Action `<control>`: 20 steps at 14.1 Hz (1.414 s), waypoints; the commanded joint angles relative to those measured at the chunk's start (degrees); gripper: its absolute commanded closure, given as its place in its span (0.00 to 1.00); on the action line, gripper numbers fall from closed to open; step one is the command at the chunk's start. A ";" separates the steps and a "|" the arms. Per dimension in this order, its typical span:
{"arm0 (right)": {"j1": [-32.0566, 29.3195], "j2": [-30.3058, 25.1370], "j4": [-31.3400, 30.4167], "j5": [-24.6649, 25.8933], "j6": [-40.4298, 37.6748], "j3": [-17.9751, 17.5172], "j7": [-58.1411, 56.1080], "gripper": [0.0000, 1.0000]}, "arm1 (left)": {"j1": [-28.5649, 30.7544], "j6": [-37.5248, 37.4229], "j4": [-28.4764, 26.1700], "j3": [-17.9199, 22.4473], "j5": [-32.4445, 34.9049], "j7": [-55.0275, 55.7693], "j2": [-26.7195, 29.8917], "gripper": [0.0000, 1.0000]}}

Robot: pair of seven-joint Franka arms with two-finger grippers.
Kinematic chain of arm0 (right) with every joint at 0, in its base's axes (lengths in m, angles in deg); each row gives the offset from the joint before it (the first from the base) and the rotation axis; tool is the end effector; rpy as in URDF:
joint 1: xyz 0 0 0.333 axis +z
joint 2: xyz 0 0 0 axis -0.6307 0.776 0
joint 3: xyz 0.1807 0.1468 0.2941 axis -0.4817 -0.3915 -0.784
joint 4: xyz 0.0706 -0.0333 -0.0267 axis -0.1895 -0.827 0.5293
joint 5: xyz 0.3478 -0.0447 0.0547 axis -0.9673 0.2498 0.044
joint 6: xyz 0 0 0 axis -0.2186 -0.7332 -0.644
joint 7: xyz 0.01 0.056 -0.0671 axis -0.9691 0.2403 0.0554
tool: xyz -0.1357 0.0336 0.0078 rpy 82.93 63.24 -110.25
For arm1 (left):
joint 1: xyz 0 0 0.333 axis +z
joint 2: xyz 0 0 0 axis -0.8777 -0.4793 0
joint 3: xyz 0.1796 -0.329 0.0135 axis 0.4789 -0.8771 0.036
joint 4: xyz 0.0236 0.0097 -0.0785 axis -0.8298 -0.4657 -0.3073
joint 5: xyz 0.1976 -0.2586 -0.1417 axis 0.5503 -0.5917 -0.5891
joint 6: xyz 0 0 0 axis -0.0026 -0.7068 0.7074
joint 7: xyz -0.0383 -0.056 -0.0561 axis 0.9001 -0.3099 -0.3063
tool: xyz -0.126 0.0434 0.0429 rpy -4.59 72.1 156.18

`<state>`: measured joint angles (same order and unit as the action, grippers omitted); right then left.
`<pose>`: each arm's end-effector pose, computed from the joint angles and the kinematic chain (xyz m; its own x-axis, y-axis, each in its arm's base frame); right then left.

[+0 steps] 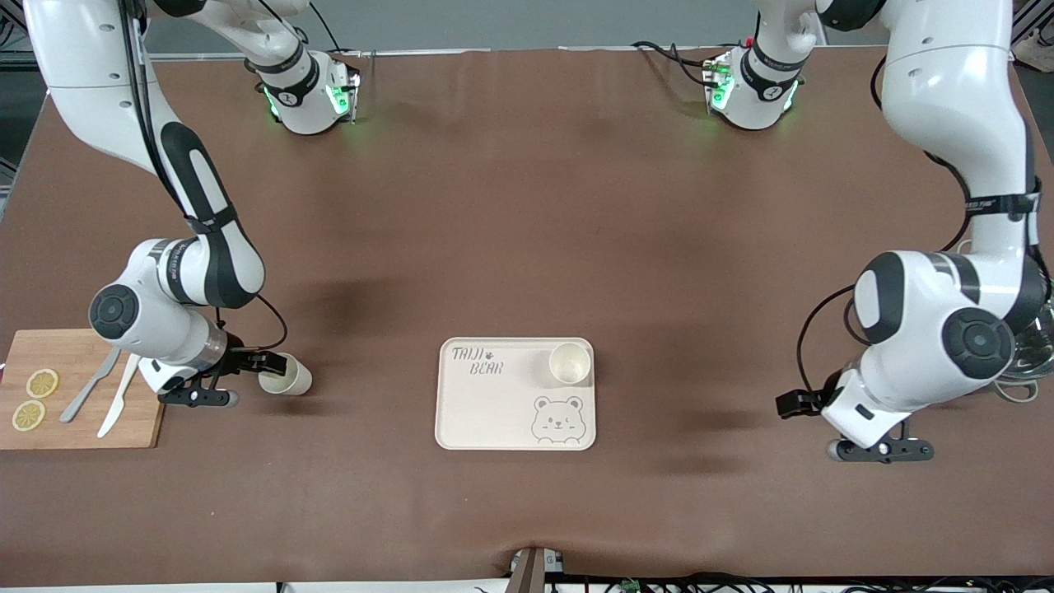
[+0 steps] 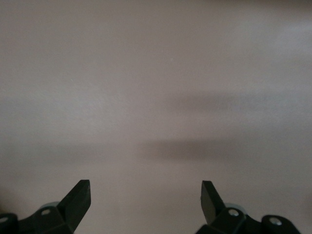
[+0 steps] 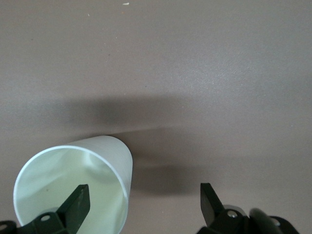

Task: Place white IKEA cup upright on tray with both arms
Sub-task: 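Raise the left arm away while the right gripper holds the cup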

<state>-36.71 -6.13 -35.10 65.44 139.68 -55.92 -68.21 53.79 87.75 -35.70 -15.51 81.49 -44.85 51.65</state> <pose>0.6531 0.0036 0.2676 0.9981 -0.0585 0.0175 -0.0574 -0.9969 -0.0539 0.7375 -0.0774 0.4017 0.9943 -0.0032 0.1063 -0.0049 -0.9999 0.0155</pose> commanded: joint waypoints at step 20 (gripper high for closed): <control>0.33 0.99 1.46 -1.57 0.14 0.13 0.32 1.00 | 0.72 -31.08 -8.52 -0.64 1.09 -7.01 34.09 0.00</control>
<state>-36.51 -5.91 -34.51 64.64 139.92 -56.04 -68.14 54.02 56.46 -43.03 -15.68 81.61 -50.63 84.99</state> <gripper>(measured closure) 0.952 0.000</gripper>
